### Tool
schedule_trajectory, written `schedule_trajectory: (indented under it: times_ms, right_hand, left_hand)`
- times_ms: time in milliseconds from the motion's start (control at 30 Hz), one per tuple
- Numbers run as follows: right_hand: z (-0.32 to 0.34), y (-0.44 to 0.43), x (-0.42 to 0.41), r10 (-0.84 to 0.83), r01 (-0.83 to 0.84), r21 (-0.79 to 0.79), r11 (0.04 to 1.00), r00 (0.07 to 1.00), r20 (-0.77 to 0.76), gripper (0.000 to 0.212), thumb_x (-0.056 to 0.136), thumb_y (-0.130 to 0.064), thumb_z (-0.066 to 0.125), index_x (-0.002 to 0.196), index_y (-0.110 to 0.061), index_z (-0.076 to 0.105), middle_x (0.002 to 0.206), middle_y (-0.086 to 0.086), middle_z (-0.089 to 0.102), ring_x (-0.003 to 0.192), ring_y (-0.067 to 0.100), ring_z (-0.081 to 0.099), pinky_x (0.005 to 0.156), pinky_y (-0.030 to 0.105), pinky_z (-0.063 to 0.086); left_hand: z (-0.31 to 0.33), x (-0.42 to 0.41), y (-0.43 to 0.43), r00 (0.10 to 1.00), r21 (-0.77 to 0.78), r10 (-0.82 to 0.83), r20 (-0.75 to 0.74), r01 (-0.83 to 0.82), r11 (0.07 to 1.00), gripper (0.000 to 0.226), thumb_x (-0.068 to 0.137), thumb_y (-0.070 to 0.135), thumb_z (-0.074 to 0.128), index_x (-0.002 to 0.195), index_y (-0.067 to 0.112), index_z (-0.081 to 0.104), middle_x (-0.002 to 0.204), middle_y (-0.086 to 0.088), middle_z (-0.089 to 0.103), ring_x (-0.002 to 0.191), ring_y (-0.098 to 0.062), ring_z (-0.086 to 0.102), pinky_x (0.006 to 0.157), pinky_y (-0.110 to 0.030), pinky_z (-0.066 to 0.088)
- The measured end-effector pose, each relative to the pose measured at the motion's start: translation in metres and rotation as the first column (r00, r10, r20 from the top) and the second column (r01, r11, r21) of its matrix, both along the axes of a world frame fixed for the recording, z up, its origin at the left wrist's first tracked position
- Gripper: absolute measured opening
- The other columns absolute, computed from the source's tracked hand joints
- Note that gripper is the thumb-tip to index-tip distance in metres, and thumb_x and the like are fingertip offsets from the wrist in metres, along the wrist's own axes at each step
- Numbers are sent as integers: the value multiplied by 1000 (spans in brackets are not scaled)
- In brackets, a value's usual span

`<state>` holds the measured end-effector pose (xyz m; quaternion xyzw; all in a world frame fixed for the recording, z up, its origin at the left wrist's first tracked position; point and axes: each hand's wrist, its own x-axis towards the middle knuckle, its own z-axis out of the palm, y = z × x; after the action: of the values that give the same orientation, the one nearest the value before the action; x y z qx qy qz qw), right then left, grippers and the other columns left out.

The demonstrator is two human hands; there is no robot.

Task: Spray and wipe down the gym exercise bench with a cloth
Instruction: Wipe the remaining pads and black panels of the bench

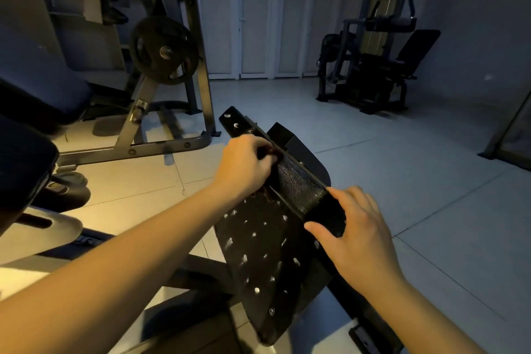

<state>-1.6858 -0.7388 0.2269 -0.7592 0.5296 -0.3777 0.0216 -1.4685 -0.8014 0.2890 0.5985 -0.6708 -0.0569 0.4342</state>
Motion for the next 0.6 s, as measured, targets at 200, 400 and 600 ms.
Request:
schedule_trajectory:
  times_ms: [200, 400, 600]
  right_hand:
    - [-1, -1, 0, -5, 5, -12, 1000, 1000, 7, 66, 81, -56, 70, 136, -23, 56, 114, -12, 51, 111, 8, 47, 84, 30, 53]
    - [-2, -1, 0, -9, 9, -1, 1000, 1000, -14, 67, 84, -55, 71, 141, -24, 53, 121, -11, 51, 116, 8, 46, 88, 29, 52]
    - [0, 0, 1, -11, 11, 1, 1000, 1000, -8, 64, 83, -56, 70, 138, -26, 54, 116, -15, 48, 113, 5, 45, 86, 28, 53]
  left_hand:
    - [-25, -16, 61, 944, -61, -260, 205, 277, 959, 31, 95, 27, 70, 126, 25, 70, 110, 14, 63, 101, -1, 58, 87, -17, 50]
    - [0, 4, -7, 995, -8, 53, 84, -53, 999, 30, 96, 20, 69, 126, 15, 71, 121, -2, 69, 103, -14, 64, 79, -14, 45]
    - [-8, -18, 47, 939, -47, -285, 193, 299, 953, 29, 95, 21, 70, 124, 21, 71, 118, 10, 64, 107, -3, 58, 89, -18, 49]
